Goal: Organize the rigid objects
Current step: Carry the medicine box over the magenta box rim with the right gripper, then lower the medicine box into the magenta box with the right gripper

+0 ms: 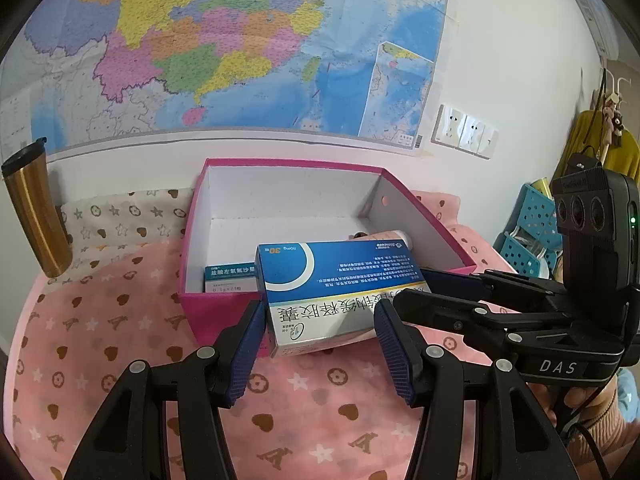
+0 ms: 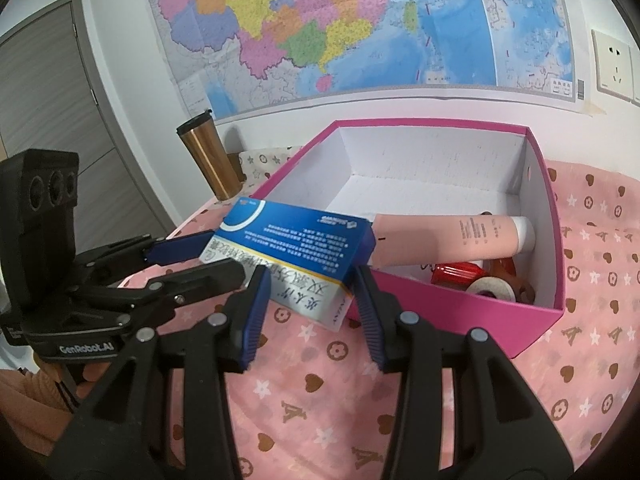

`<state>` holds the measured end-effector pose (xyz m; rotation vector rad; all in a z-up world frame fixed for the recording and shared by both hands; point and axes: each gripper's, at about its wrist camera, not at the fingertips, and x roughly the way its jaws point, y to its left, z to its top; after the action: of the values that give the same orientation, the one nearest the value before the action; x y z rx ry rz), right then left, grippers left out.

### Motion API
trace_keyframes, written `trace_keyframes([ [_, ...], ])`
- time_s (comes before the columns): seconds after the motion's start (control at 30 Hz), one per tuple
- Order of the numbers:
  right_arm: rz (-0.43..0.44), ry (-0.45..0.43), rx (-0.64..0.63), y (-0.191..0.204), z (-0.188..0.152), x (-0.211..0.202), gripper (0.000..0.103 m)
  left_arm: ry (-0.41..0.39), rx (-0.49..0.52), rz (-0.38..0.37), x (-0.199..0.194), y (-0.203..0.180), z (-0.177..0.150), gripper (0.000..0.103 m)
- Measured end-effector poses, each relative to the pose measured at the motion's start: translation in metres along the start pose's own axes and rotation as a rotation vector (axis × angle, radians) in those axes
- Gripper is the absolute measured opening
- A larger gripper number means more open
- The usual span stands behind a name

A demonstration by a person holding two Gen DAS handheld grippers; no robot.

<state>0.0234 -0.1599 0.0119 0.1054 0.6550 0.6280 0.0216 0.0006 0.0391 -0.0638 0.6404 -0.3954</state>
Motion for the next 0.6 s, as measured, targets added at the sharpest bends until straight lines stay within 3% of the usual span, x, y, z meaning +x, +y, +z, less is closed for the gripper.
trace_keyframes([
  [0.6, -0.005, -0.011, -0.005, -0.0019, 0.0074, 0.0007, 0.046, -0.006, -0.006, 0.002, 0.0041, 0.0020, 0.0064, 0.056],
])
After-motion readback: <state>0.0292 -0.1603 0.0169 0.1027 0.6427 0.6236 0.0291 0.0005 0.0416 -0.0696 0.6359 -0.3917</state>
